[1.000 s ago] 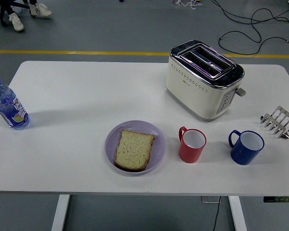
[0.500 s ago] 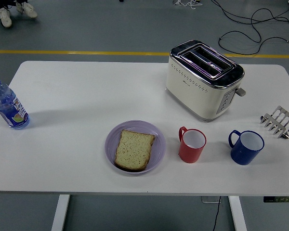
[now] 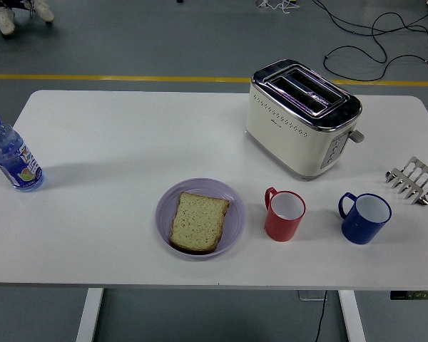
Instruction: Pick up the cup,pour liquid into bread,place the cup on the desk
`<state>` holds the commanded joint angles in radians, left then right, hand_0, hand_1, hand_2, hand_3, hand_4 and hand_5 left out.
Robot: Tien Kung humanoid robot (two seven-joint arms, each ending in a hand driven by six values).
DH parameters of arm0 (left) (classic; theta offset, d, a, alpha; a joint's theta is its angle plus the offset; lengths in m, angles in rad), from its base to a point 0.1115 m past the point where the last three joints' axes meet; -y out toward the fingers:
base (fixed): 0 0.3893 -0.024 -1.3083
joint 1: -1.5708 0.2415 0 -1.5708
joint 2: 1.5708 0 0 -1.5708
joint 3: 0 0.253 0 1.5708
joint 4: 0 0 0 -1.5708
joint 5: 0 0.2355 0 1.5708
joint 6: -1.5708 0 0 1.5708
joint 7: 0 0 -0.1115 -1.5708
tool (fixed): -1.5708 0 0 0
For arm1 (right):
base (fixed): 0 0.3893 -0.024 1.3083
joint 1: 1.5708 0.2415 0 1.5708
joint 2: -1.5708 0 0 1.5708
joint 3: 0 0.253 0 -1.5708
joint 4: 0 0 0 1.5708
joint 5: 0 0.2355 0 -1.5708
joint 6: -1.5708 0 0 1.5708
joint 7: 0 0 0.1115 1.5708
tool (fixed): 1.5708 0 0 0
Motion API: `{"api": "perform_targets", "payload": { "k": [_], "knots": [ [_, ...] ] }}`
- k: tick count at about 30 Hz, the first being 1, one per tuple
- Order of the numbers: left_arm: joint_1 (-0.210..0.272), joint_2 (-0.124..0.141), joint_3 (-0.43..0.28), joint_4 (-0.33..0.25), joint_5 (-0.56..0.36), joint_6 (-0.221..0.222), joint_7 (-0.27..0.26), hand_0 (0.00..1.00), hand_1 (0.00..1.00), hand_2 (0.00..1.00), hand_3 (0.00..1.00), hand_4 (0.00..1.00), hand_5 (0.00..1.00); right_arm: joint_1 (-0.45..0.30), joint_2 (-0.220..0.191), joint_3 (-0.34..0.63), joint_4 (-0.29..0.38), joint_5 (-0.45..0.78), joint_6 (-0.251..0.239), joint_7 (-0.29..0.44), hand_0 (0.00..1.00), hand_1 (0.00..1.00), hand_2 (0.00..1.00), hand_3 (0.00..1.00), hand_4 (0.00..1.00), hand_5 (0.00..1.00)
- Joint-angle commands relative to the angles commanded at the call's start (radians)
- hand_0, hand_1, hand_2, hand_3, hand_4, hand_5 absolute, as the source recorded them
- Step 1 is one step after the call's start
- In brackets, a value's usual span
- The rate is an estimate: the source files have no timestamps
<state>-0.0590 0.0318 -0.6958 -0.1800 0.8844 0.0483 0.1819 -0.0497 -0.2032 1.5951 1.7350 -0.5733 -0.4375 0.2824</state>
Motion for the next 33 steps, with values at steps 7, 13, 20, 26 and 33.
{"api": "perform_targets", "payload": {
  "k": [7, 13, 20, 26, 33],
  "knots": [
    [-0.001, -0.001, 0.001, 0.000, -0.001, 0.000, 0.000, 0.657, 0.700, 0.722, 0.618, 0.368, 0.926, 0.003, 0.000, 0.009, 0.006, 0.008, 0.006, -0.002, 0.692, 0.659, 0.706, 0.680, 0.668, 0.068],
    [0.000, -0.002, 0.005, 0.000, -0.006, 0.000, -0.001, 0.657, 0.700, 0.722, 0.618, 0.367, 0.926, 0.001, -0.003, 0.021, 0.015, 0.041, 0.018, -0.009, 0.689, 0.649, 0.691, 0.658, 0.668, 0.066],
    [-0.001, -0.004, 0.009, 0.000, -0.016, 0.001, -0.001, 0.657, 0.700, 0.722, 0.618, 0.367, 0.927, 0.001, -0.008, 0.043, 0.035, 0.099, 0.070, -0.042, 0.685, 0.641, 0.683, 0.643, 0.667, 0.070],
    [0.003, -0.005, -0.006, 0.000, 0.001, 0.001, 0.002, 0.657, 0.701, 0.722, 0.619, 0.367, 0.928, 0.000, -0.012, 0.043, 0.030, 0.102, 0.074, -0.045, 0.685, 0.641, 0.680, 0.642, 0.668, 0.069],
    [0.007, -0.005, -0.011, 0.000, 0.011, 0.000, 0.003, 0.657, 0.701, 0.722, 0.619, 0.366, 0.927, -0.006, -0.009, 0.044, 0.018, 0.103, 0.077, -0.055, 0.680, 0.639, 0.676, 0.637, 0.666, 0.071]
  ]
}}
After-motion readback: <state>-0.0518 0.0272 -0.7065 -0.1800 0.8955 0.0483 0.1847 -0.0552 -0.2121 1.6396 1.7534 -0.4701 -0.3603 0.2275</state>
